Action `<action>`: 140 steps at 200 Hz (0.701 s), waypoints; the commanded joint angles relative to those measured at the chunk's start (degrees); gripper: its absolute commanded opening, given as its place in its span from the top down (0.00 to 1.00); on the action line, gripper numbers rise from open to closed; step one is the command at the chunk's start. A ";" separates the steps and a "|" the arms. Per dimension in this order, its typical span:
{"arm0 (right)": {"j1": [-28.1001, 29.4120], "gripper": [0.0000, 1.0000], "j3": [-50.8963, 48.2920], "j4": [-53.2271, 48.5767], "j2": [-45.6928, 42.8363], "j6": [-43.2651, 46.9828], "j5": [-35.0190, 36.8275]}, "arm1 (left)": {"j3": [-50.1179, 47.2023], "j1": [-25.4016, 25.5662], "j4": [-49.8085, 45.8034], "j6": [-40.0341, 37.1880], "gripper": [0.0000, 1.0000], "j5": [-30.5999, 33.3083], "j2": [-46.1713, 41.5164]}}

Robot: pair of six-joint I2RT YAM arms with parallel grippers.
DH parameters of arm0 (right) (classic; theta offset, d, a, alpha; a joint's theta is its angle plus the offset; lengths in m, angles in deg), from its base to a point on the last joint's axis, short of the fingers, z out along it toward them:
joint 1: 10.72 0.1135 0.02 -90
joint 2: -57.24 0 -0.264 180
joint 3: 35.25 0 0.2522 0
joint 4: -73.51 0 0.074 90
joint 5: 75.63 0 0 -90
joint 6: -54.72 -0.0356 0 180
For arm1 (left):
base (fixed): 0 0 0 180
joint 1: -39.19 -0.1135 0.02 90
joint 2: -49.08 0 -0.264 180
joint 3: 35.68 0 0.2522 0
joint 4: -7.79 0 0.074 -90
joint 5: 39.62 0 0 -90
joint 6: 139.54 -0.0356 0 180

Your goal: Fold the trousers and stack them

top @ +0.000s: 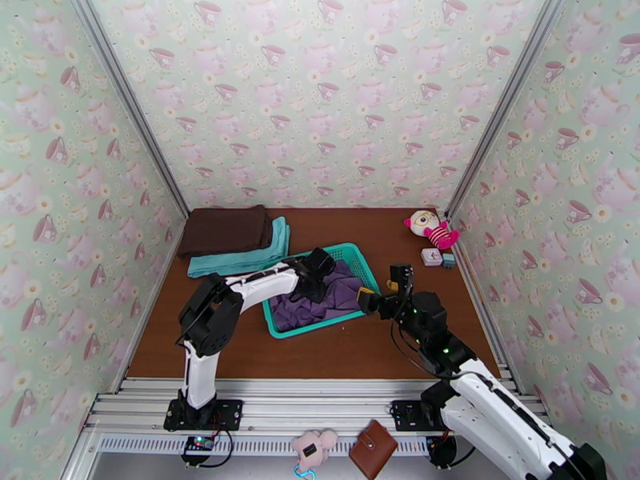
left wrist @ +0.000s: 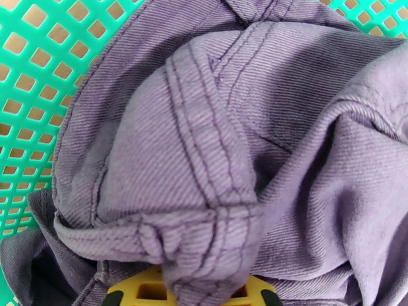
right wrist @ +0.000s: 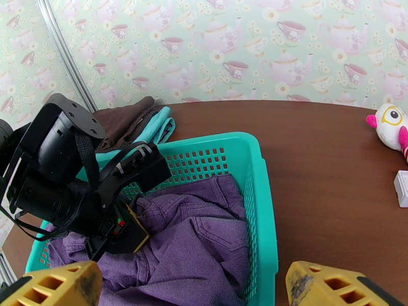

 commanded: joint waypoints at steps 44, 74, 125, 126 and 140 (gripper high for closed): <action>0.40 0.01 0.90 -0.09 0.58 0.86 -0.38 | 12.95 -0.64 -7.79 1.21 1.00 -0.60 -16.86; 0.40 0.01 0.81 -0.09 0.07 0.81 -0.36 | 21.44 -1.29 -9.13 0.76 1.00 7.03 -24.61; 0.40 0.00 0.90 0.04 0.43 0.64 -1.05 | 24.50 -4.93 0.89 -2.00 1.00 21.21 -44.99; 0.40 0.00 0.90 0.06 0.45 0.64 -1.09 | 24.35 -5.00 1.26 -2.03 1.00 21.50 -45.49; 0.47 0.01 0.89 0.34 0.82 0.72 -1.01 | 22.52 -5.89 6.43 -4.06 1.00 25.58 -51.98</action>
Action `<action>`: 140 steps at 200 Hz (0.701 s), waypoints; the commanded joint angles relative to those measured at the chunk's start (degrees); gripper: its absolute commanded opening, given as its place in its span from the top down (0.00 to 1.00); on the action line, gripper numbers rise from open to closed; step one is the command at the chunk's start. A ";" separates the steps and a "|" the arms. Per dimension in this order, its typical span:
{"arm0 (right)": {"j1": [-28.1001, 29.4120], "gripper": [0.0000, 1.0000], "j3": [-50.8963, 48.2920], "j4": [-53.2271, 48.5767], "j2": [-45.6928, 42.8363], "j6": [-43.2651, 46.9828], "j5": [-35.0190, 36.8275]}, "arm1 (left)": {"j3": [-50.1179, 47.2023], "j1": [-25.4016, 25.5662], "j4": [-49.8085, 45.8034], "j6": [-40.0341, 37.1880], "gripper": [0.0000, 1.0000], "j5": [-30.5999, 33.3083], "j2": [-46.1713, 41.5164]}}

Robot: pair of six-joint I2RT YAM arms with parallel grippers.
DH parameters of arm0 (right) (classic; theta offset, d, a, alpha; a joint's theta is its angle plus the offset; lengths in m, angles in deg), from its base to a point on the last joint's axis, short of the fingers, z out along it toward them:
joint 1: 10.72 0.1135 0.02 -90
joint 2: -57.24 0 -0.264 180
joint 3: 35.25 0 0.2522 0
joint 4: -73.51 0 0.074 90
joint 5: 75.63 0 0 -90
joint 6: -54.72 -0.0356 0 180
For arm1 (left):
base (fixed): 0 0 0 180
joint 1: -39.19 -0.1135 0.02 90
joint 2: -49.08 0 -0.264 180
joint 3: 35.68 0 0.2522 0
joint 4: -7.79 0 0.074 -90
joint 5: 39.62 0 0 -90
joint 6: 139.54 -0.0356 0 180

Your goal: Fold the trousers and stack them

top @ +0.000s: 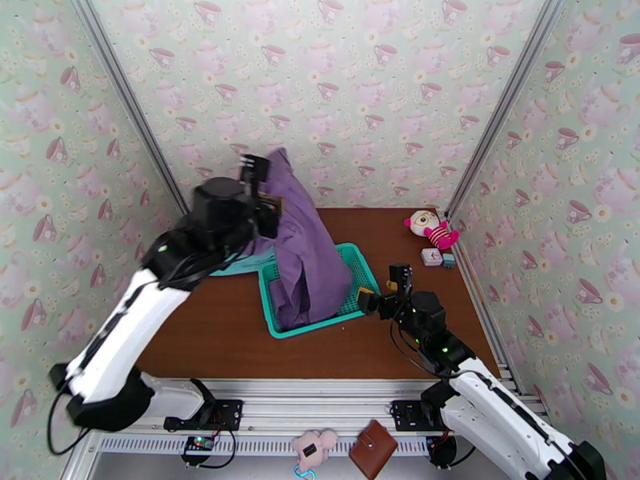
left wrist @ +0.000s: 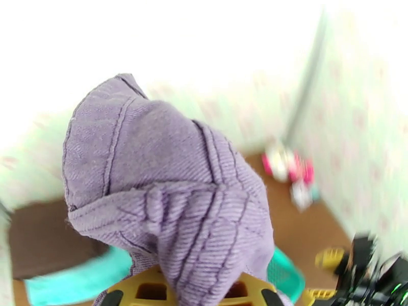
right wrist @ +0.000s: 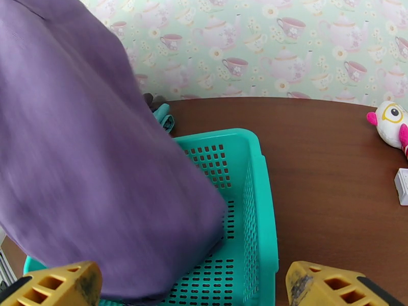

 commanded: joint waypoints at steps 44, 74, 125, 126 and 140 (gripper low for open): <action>0.90 0.01 1.19 1.14 0.78 0.26 -2.49 | -3.31 -1.67 19.00 -9.90 1.00 18.58 -22.56; 1.64 0.01 1.24 1.48 1.39 0.61 -2.59 | -7.09 -1.29 20.87 -11.96 1.00 20.68 -26.71; 3.41 0.00 1.59 2.02 1.77 1.76 -4.05 | -22.04 -0.70 14.07 -10.73 1.00 29.96 -28.97; 3.49 0.01 1.59 1.97 1.76 1.76 -4.11 | -22.61 -0.73 13.99 -10.70 1.00 30.09 -29.02; 3.68 0.01 1.64 1.93 1.75 1.84 -4.26 | -29.70 -0.72 12.20 -8.61 1.00 30.82 -30.12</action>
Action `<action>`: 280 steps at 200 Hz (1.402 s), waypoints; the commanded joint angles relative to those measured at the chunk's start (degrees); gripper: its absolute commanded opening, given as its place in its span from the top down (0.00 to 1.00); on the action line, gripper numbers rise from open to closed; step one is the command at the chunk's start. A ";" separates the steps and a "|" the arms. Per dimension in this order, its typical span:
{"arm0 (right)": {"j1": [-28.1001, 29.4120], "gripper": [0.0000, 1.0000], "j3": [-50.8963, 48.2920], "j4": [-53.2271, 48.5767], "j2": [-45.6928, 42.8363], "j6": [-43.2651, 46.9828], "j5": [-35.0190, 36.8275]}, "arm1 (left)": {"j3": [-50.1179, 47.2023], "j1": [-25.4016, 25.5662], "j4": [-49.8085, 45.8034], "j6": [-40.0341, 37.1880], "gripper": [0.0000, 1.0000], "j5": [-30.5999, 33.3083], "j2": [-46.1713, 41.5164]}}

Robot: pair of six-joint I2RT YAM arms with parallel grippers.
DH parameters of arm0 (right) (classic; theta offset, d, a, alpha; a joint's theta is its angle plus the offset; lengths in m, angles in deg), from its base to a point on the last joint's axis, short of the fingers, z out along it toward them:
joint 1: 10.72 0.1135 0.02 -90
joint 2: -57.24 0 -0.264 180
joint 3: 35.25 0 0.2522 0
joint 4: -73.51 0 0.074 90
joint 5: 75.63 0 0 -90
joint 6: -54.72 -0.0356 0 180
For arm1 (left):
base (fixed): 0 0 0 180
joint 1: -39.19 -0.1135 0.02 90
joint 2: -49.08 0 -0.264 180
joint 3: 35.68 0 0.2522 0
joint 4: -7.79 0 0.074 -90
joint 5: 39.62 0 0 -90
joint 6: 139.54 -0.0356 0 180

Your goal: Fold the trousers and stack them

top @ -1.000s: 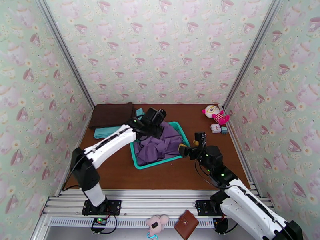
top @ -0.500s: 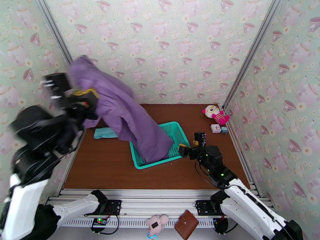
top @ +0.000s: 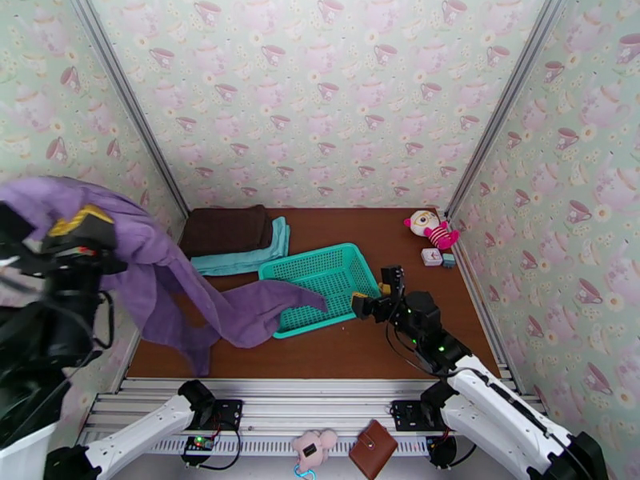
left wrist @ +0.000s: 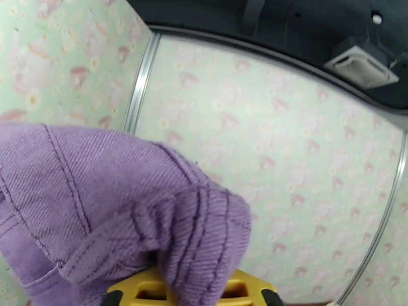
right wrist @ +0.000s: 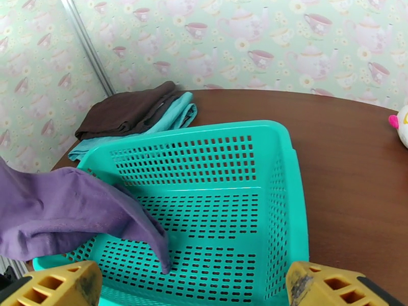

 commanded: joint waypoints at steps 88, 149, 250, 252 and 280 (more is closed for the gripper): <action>0.70 0.00 1.99 0.95 1.38 1.36 -1.27 | -37.40 -0.20 -4.34 19.93 1.00 -34.64 -10.04; 0.80 0.01 2.10 1.21 2.48 1.74 -1.04 | -34.91 -2.48 -31.57 34.18 0.98 -5.36 -6.40; 0.85 0.01 2.27 0.21 0.95 1.64 -1.10 | -39.12 -17.59 -20.93 33.75 0.11 -15.27 -0.71; 0.80 0.01 2.27 0.17 0.95 1.65 -1.07 | -39.00 -17.49 -20.46 33.47 0.11 -15.88 -0.50; 0.81 0.01 2.49 0.24 1.80 1.78 -0.91 | -38.95 -10.35 -9.53 28.61 0.12 -27.21 3.16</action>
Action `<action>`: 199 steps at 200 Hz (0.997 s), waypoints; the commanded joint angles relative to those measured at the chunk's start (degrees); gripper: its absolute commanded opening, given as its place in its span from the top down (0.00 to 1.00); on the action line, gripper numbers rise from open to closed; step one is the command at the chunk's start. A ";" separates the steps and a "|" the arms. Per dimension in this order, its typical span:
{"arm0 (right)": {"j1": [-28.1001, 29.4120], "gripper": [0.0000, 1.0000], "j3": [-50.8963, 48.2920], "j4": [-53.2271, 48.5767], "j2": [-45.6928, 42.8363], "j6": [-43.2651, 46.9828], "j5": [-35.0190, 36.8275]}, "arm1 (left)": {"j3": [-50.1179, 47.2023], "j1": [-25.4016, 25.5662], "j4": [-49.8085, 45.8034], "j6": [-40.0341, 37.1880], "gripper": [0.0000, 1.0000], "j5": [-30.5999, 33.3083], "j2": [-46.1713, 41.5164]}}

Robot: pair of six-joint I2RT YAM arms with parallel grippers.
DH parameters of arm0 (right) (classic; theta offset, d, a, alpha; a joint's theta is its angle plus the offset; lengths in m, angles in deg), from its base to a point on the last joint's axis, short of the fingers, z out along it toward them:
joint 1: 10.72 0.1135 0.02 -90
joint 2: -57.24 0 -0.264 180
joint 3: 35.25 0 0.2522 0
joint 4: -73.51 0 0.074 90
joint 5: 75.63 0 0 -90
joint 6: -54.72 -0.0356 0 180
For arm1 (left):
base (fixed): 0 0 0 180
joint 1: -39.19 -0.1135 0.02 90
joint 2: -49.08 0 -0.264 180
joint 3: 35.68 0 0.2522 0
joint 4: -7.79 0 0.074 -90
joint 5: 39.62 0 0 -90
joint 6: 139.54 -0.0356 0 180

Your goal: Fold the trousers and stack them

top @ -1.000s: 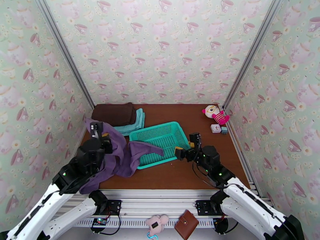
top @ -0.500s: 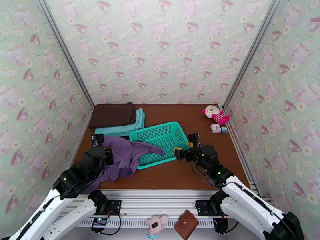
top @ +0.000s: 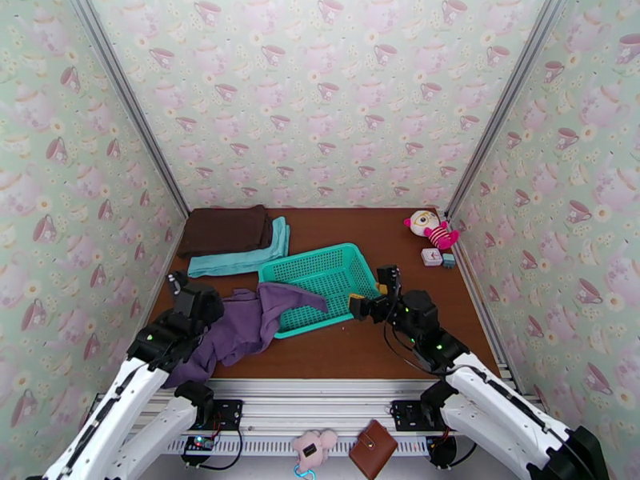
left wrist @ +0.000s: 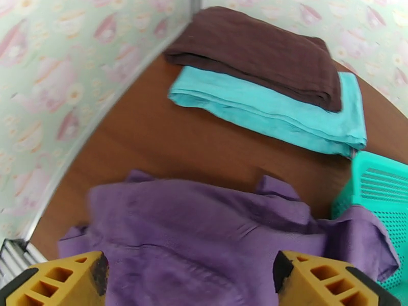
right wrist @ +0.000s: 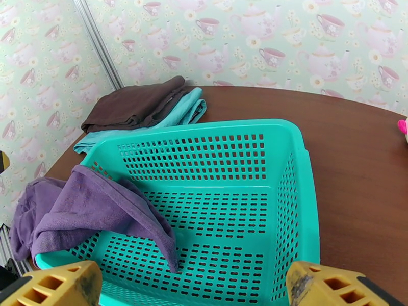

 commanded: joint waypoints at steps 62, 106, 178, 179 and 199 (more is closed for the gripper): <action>0.46 0.01 2.10 -0.13 1.67 1.48 0.45 | 4.01 22.72 12.30 -3.54 0.33 -8.64 24.38; 0.55 0.00 2.54 0.05 2.95 1.48 -0.36 | 4.80 25.56 10.44 -2.65 0.36 -6.75 29.01; 0.52 0.01 2.54 0.05 3.23 1.48 -0.44 | 7.84 25.83 8.17 -3.08 0.74 -4.26 33.87; 0.50 0.01 2.54 0.09 3.25 1.48 -0.44 | 7.87 25.80 8.19 -3.08 0.74 -4.27 33.83; 0.52 0.01 2.63 -0.02 3.12 1.49 -0.43 | 8.64 25.81 8.86 -3.33 0.90 -4.31 32.18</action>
